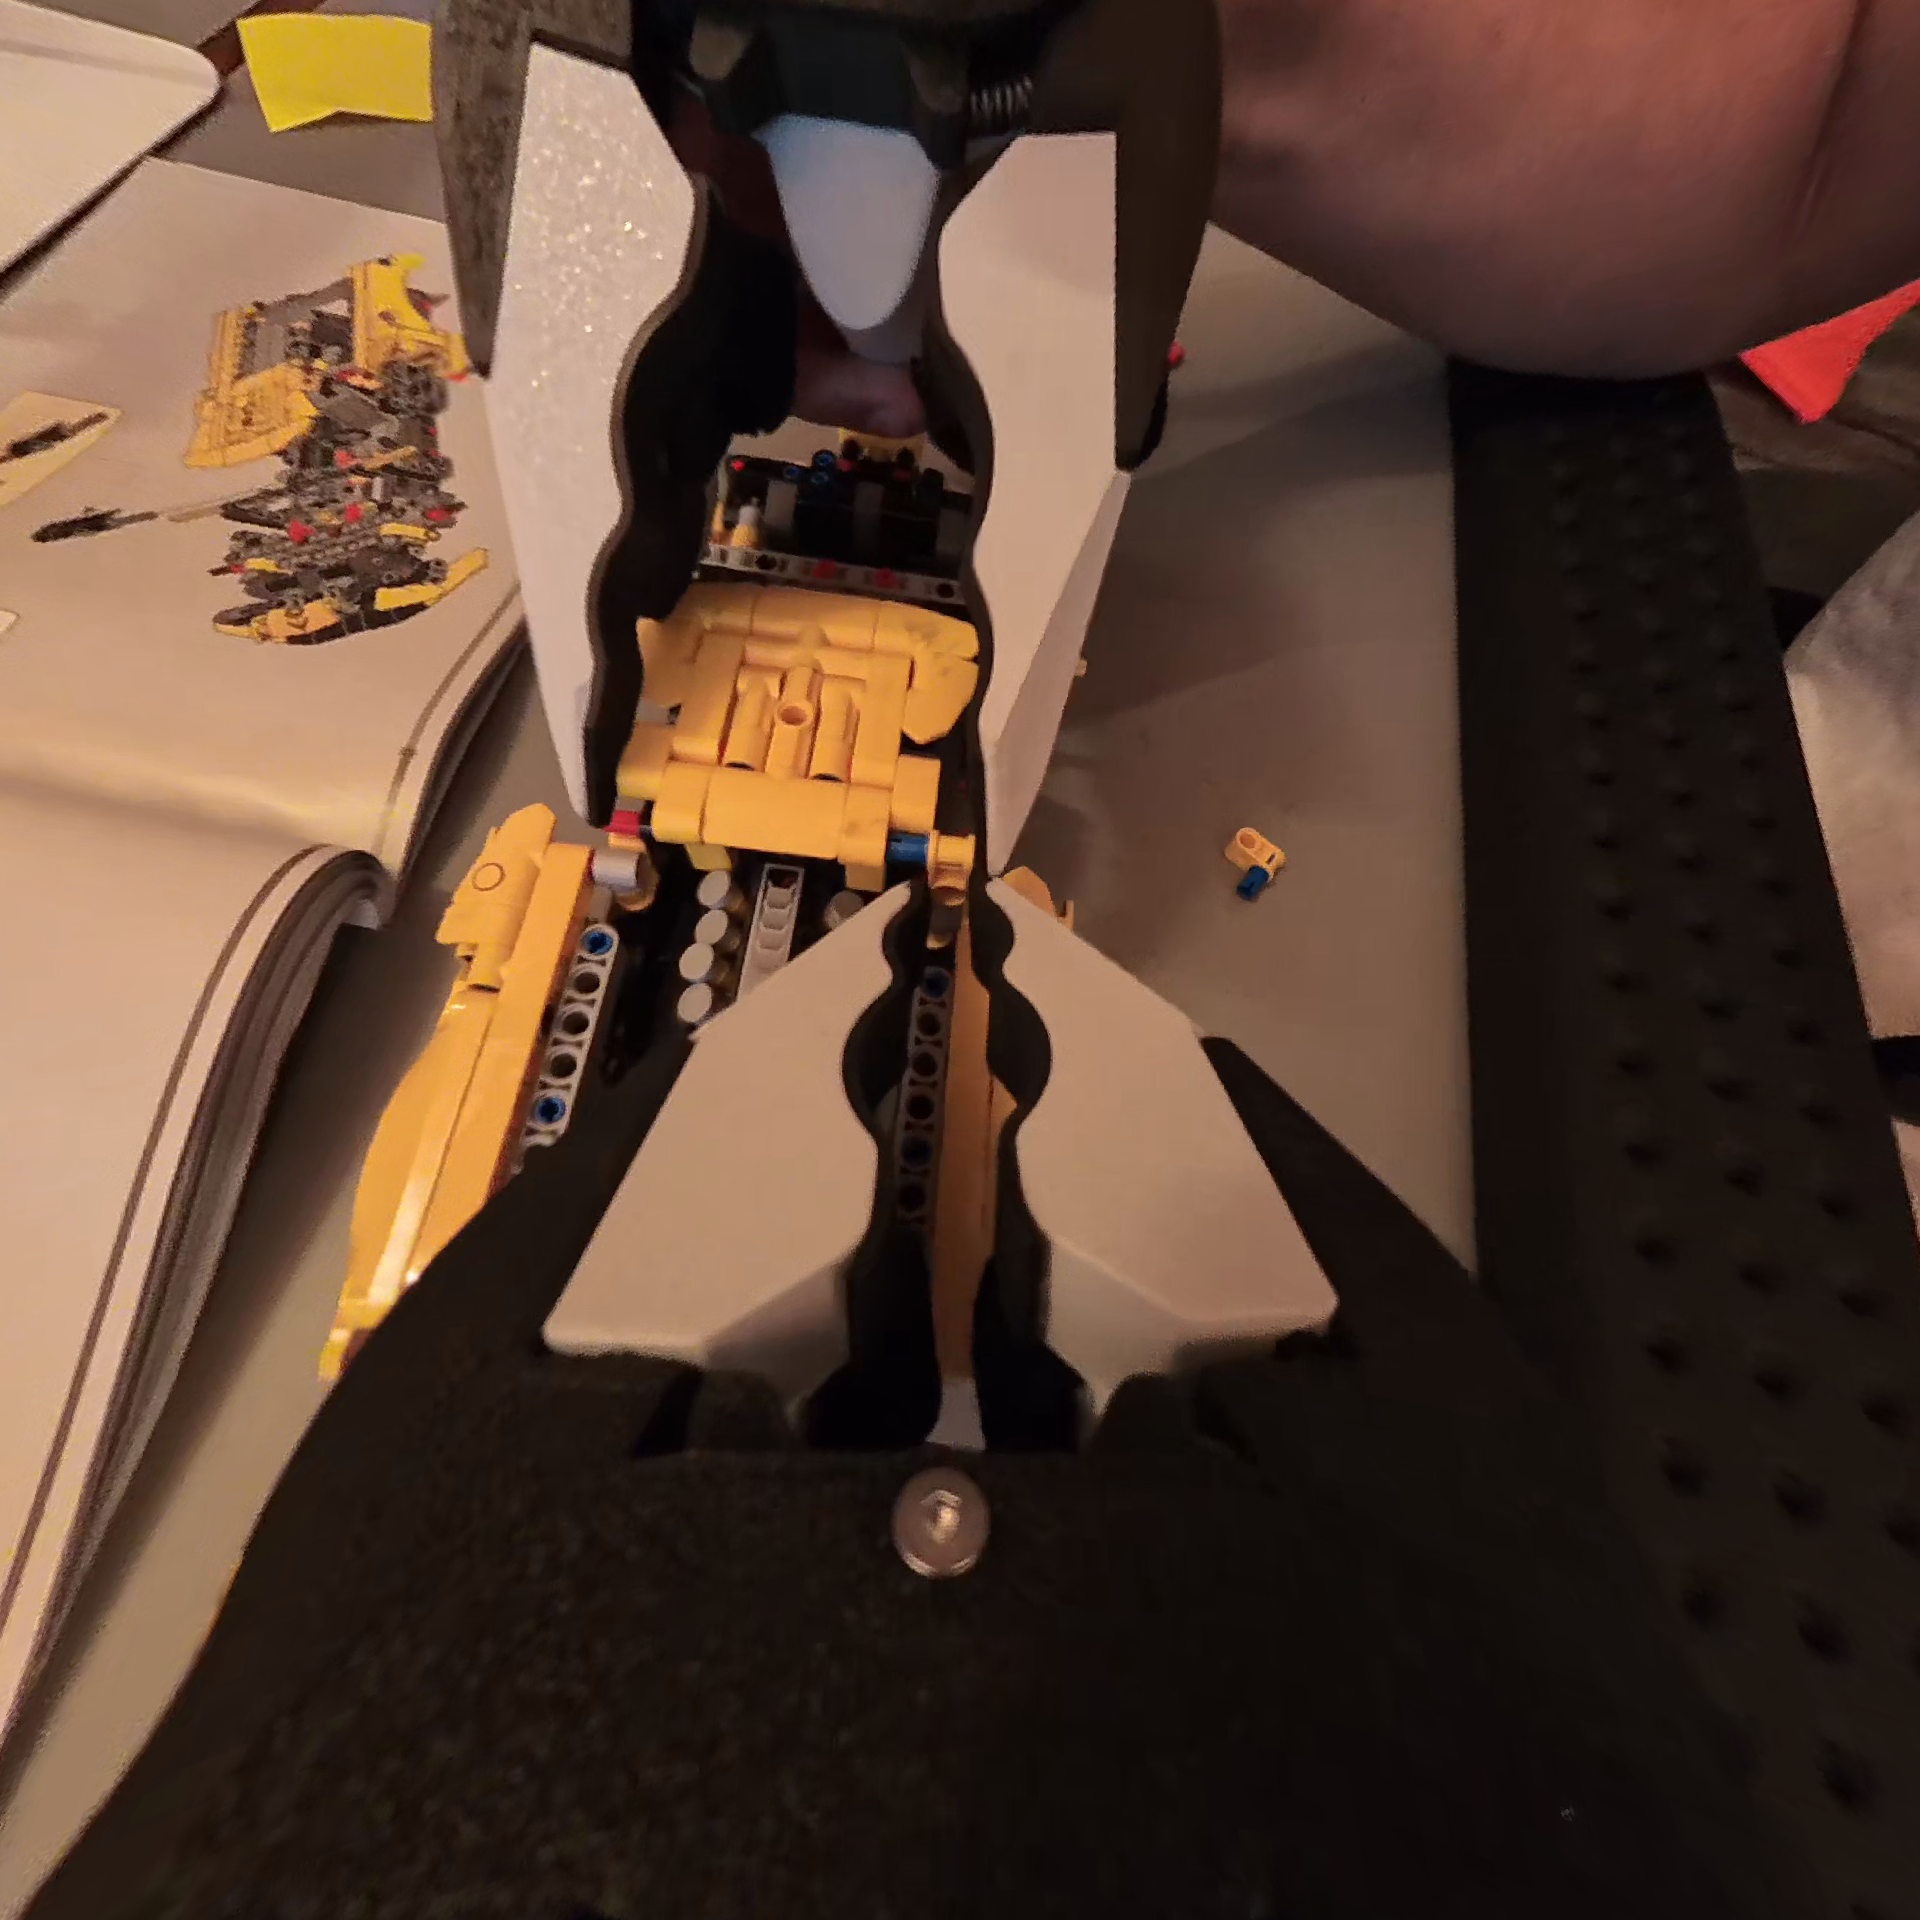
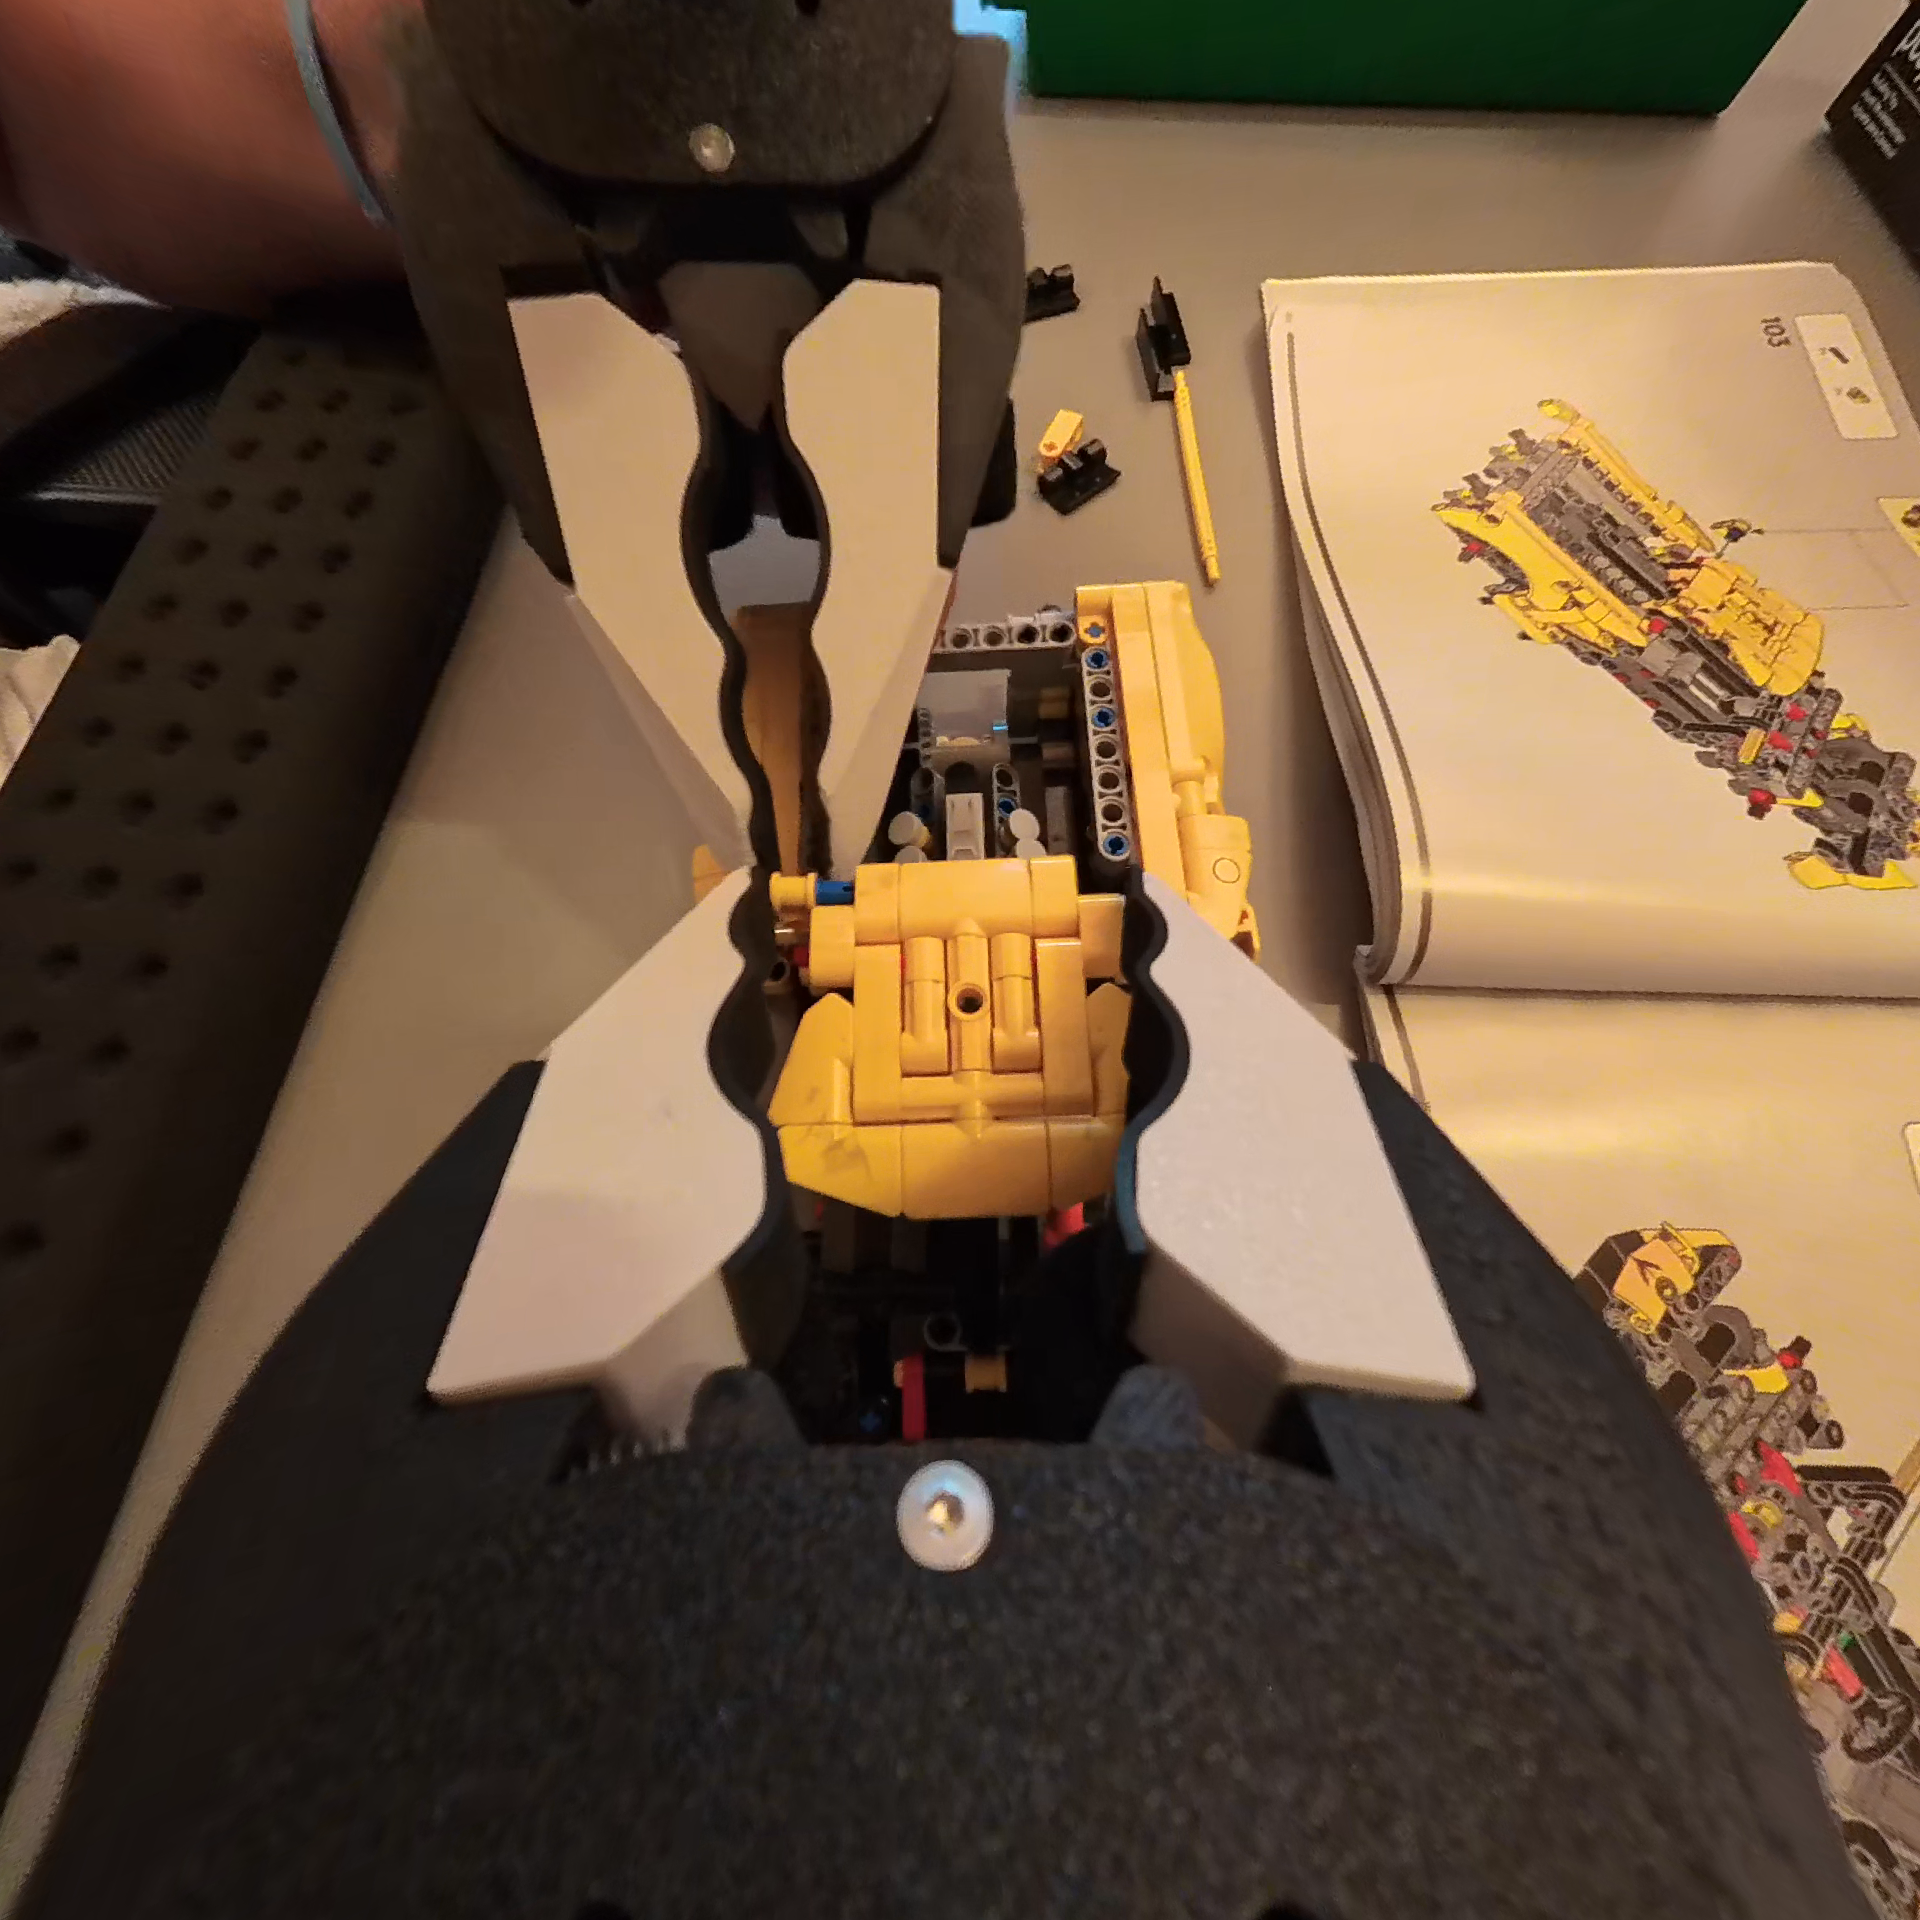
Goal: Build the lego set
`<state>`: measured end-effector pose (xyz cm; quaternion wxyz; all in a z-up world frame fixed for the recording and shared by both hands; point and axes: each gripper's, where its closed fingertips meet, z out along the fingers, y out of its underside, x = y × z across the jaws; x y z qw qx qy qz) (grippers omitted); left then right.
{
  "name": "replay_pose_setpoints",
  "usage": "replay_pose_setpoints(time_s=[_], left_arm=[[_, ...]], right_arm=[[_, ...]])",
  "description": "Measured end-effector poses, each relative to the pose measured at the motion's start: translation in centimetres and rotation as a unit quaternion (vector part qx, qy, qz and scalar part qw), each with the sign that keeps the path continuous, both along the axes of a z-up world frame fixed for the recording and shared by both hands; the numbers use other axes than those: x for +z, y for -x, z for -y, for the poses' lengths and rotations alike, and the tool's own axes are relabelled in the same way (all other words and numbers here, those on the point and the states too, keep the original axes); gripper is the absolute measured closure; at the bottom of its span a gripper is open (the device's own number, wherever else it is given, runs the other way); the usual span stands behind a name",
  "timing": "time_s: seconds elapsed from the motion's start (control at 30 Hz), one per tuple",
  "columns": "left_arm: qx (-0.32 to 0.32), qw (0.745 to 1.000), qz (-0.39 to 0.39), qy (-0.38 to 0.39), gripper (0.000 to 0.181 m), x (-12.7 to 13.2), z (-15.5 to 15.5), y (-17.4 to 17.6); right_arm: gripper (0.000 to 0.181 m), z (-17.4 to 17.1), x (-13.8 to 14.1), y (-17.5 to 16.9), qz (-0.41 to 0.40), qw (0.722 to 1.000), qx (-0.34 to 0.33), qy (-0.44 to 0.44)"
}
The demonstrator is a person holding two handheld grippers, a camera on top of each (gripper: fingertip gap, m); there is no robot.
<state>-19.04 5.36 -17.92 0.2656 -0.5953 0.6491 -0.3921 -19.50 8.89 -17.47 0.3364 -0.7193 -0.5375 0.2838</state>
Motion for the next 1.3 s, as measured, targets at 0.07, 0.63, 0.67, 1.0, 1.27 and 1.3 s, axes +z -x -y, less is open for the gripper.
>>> replay_pose_setpoints(time_s=[0.07,0.63,0.67,1.0,1.27,1.3], left_arm=[[0.010,1.000,0.002,-0.014,0.174,-0.05,-0.09,0.14],[0.001,1.000,0.020,0.001,0.175,0.25,-0.08,0.28],[0.004,1.000,0.016,0.006,0.175,0.22,-0.10,0.27],[0.014,1.000,0.000,0.021,0.175,0.09,-0.11,0.16],[0.027,1.000,0.006,0.010,0.175,-0.01,-0.29,0.33],[0.026,1.000,0.009,0.007,0.175,0.02,-0.27,0.33]], right_arm=[[0.115,-0.01,-0.05,0.06,0.006,1.000,-0.002,-0.007],[0.116,0.03,-0.09,0.11,0.009,1.000,0.001,-0.016],[0.115,0.01,-0.11,0.10,0.011,1.000,0.000,-0.018],[0.116,0.02,-0.26,-0.05,0.041,0.999,0.004,0.007],[0.116,0.00,-0.42,-0.06,0.086,0.996,-0.015,0.010],[0.116,0.00,-0.42,-0.08,0.088,0.996,-0.013,0.013]])
